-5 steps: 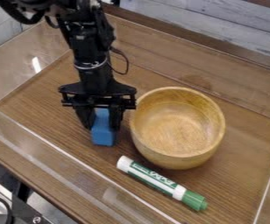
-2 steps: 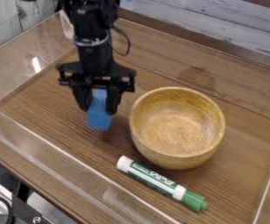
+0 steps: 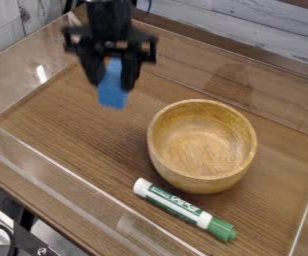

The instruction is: Put the blue block in the brown bowl

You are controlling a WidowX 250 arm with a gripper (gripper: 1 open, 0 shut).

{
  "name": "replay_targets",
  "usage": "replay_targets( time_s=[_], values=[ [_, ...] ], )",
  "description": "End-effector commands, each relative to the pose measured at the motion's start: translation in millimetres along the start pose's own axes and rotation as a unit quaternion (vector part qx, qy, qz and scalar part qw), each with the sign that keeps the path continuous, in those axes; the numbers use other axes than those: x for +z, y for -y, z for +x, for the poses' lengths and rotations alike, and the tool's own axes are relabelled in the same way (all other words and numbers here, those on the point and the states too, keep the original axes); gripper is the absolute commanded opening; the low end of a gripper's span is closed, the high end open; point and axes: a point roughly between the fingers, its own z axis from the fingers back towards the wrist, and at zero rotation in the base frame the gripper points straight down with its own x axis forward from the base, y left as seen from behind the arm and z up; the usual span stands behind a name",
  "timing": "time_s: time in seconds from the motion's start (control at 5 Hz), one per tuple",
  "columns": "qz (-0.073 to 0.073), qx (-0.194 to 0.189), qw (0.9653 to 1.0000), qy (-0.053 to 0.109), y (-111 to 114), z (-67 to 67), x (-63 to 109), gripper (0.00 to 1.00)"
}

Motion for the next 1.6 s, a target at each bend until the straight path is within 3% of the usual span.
replay_targets(
  time_s=[0.0,0.2,0.4,0.8,1.4],
  values=[
    [-0.015,-0.029,0.9984,0.045,14.5,13.2,40.6,0.0],
    [-0.024,-0.068,0.9961,0.05,24.9,17.4,46.7,0.0],
    [-0.026,-0.087,0.9945,0.052,24.5,28.4,38.4,0.0],
    [-0.024,-0.11,0.9917,0.062,12.4,43.3,27.0,0.0],
    [-0.015,-0.134,0.9869,0.09,-8.7,59.5,14.4,0.0]
  ],
)
